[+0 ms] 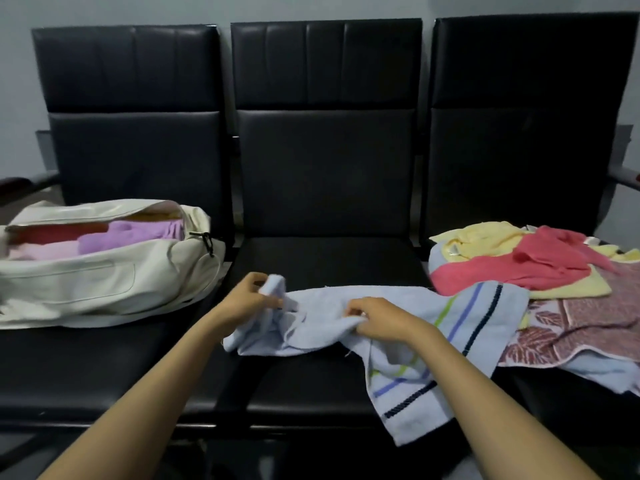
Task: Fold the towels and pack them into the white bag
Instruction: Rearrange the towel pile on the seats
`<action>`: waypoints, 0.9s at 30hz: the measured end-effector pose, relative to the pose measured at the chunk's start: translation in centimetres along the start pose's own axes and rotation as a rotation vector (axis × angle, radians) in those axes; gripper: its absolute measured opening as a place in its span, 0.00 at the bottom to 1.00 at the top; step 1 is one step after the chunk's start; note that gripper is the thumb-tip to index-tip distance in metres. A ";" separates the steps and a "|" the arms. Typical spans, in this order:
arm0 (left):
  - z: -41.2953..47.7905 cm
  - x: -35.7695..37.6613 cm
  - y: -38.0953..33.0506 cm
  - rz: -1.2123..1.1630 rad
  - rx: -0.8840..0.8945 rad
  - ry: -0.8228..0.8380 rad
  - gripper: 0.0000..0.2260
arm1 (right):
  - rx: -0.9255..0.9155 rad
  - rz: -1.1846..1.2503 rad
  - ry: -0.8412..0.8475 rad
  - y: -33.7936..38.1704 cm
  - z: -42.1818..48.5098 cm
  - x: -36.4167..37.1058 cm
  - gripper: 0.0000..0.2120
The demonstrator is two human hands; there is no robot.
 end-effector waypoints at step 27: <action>-0.4 -1.1 -0.1 -0.112 0.358 -0.040 0.15 | 0.180 -0.339 -0.418 0.9 8.9 -1.5 0.34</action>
Point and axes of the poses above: each hand's wrist, its own z-axis towards the middle knuckle, its own x-axis out of the palm, y = z × x, the point moved 1 cm from there along z, towards the middle knuckle, and after that the axes turned 8 degrees about -y, right-handed, at the moved point
